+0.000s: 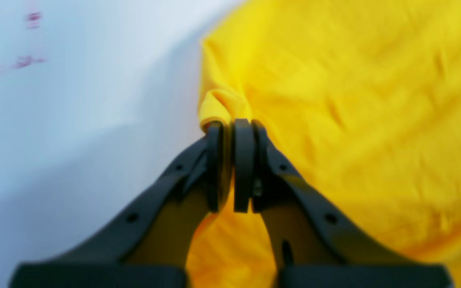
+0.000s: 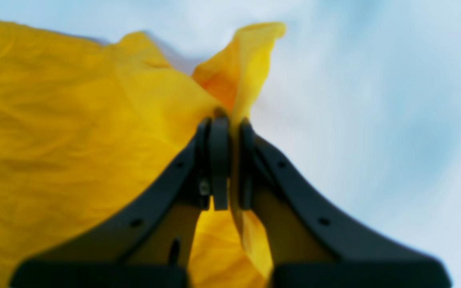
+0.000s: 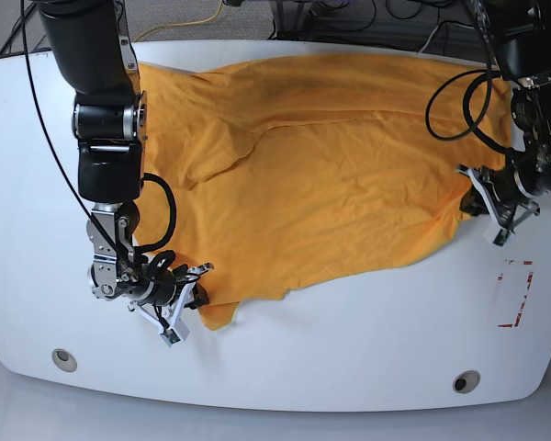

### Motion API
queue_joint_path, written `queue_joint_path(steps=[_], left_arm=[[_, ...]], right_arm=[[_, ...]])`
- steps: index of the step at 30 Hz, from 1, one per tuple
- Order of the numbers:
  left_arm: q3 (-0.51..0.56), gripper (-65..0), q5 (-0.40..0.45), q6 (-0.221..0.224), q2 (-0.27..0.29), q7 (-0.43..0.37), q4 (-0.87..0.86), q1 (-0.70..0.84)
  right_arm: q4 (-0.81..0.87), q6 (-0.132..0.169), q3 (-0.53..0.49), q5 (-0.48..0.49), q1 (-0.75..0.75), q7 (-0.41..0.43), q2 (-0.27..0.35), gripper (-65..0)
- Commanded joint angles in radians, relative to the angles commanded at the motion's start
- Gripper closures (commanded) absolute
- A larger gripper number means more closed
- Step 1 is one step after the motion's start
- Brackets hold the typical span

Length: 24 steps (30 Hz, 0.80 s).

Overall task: Layout the t-shirt on the table in an organized manner, then fold the t-shirt properly
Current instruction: 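Adjust the left gripper's grip on the hem corner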

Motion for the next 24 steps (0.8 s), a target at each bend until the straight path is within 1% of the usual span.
queue_joint_path(steps=[4,6,9,12,16,19,24], left_arm=[[0.015,-3.2,0.002,0.0,-0.002,0.0,0.038,0.048],[0.015,-4.6,0.002,0.0,-0.002,0.0,0.041,0.057],[0.015,-12.5,0.002,0.0,-0.003,0.002,0.044,0.068],[0.015,-21.9,-0.003,0.0,-0.003,0.002,0.046,0.071],[0.011,-30.6,-0.005,0.0,-0.003,0.003,0.072,0.071],[0.009,-33.5,-0.005,0.0,-0.003,0.021,0.117,0.068],[0.005,-33.3,-0.005,0.0,0.005,0.037,0.118,0.037]], right_arm=[[0.0,0.0,0.0,0.0,-0.006,0.0,0.0,-4.1],[0.0,0.0,0.0,0.0,-0.015,-0.002,0.0,-4.1],[0.0,0.0,0.0,-0.002,-0.018,-0.002,0.0,-4.1],[0.0,0.0,0.002,-0.002,-0.025,-0.002,-0.002,-4.1],[0.006,0.0,0.002,-0.002,-0.043,-0.002,-0.002,-4.1],[0.006,0.0,0.002,-0.002,-0.046,-0.002,-0.002,-4.1],[0.006,0.0,0.002,-0.002,-0.046,-0.002,-0.002,-4.1]])
